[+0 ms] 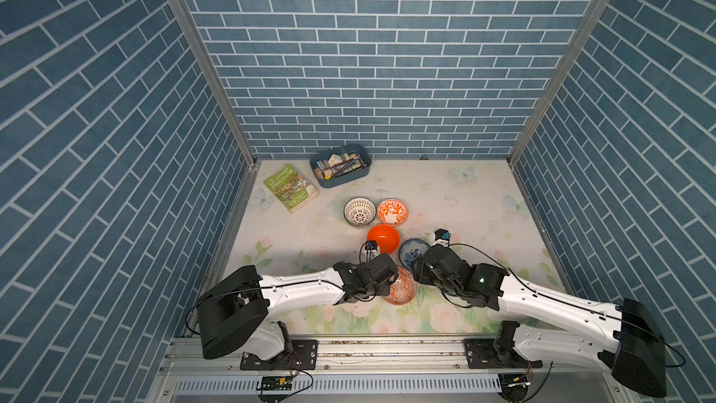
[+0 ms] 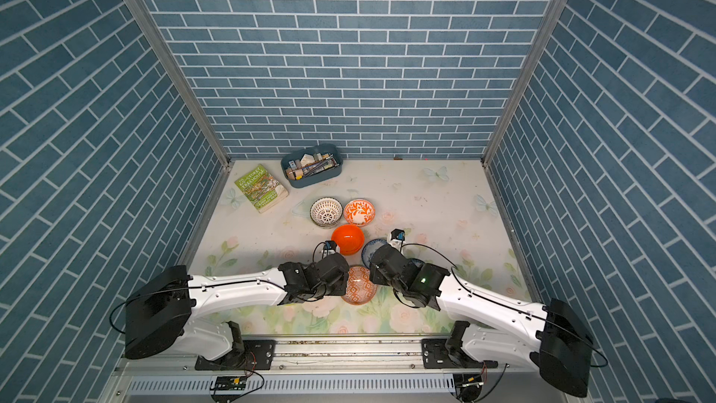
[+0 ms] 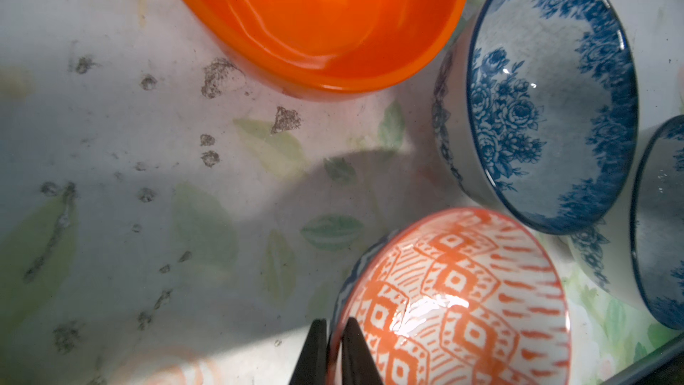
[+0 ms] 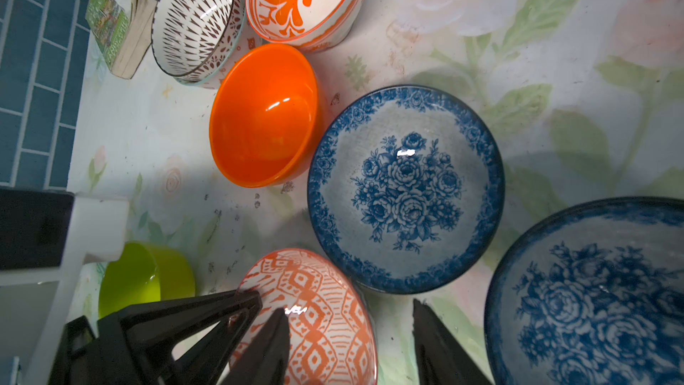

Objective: Stack the bowls
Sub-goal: Pick up the bowl from the center of the board.

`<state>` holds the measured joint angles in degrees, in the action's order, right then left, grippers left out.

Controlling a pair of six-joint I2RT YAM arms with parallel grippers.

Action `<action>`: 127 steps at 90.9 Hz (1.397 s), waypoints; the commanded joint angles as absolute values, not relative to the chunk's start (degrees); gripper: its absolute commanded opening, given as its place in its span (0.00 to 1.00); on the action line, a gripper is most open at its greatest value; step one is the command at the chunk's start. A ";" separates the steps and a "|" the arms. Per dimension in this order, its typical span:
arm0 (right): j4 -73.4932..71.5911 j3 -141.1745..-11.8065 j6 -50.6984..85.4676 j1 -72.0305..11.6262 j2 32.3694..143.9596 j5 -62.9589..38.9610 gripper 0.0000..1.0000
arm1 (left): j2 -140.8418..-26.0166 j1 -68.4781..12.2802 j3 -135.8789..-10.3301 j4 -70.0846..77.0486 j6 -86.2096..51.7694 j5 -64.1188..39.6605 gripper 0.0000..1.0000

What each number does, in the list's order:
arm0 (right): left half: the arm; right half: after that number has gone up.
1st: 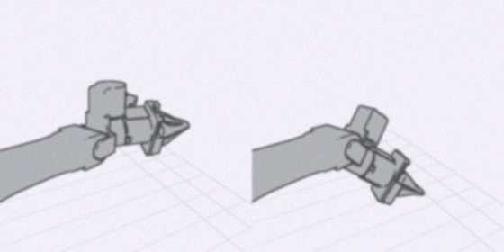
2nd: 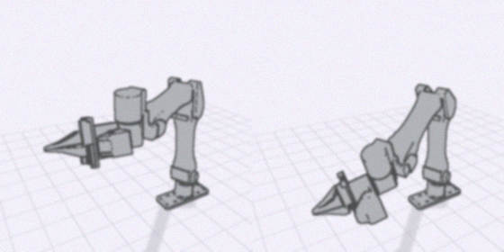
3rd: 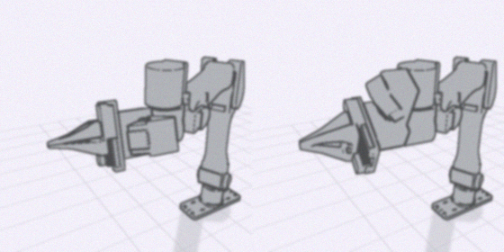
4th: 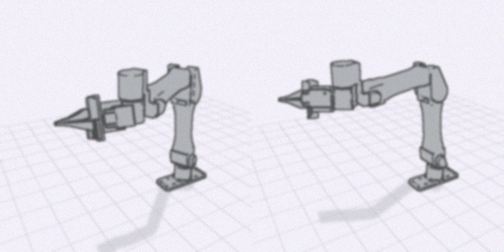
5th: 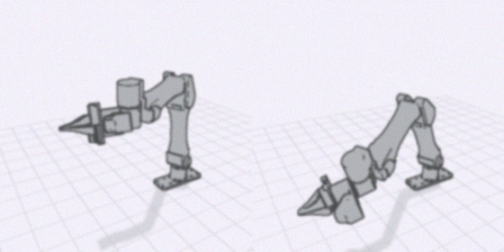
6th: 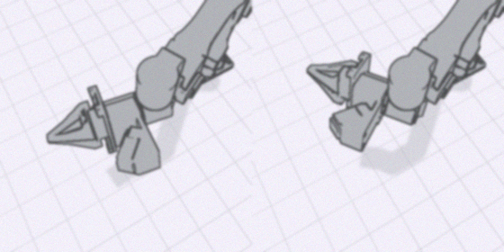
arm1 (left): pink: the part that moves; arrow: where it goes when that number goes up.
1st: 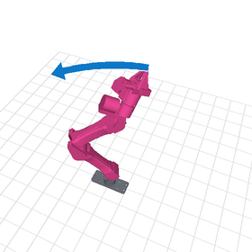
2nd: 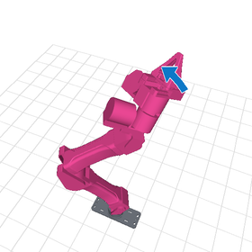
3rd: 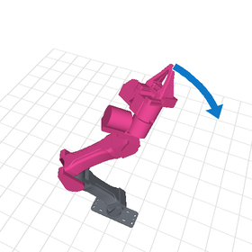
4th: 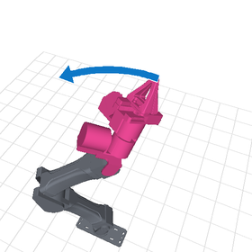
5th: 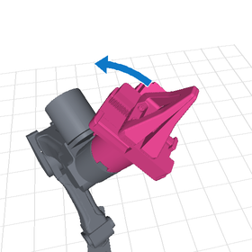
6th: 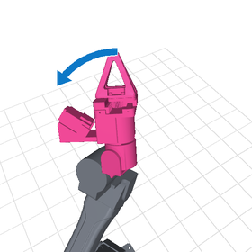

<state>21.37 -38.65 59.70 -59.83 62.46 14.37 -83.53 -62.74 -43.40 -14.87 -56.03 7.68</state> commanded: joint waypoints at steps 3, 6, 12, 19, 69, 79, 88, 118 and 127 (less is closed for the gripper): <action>23.27 -40.96 58.27 -59.60 63.04 12.40 0.56 | -83.53 -63.11 -43.71 -16.25 -55.56 9.06 0.05; 23.60 -41.23 58.14 -59.59 63.12 12.04 0.56 | -83.23 -63.11 -43.61 -16.28 -55.59 9.24 0.03; 24.58 -42.40 58.06 -59.59 63.31 11.48 0.56 | -82.19 -63.09 -43.24 -16.37 -55.63 9.59 0.00; 26.45 -44.03 57.36 -59.59 64.13 10.58 0.56 | -80.30 -63.11 -42.76 -16.43 -55.76 9.88 0.00; 37.86 -55.21 56.16 -59.69 70.33 6.28 0.57 | -68.94 -63.49 -46.08 -22.74 -56.47 16.41 0.00; 39.70 -56.25 56.06 -59.68 71.01 7.56 0.54 | -69.27 -63.92 -48.24 -23.99 -56.75 18.15 0.00; 40.70 -57.13 56.07 -59.59 71.14 8.28 0.52 | -68.93 -64.28 -49.47 -24.73 -57.03 19.48 0.00; 41.04 -58.87 56.66 -59.59 71.86 9.31 0.29 | -68.71 -64.47 -51.26 -25.22 -57.22 20.01 0.00; 40.93 -59.58 56.70 -59.59 72.57 9.50 0.14 | -68.88 -64.46 -51.95 -25.27 -57.02 20.34 0.00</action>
<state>39.27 -57.65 56.86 -59.83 71.53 7.68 -69.25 -64.07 -49.32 -25.91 -56.69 18.41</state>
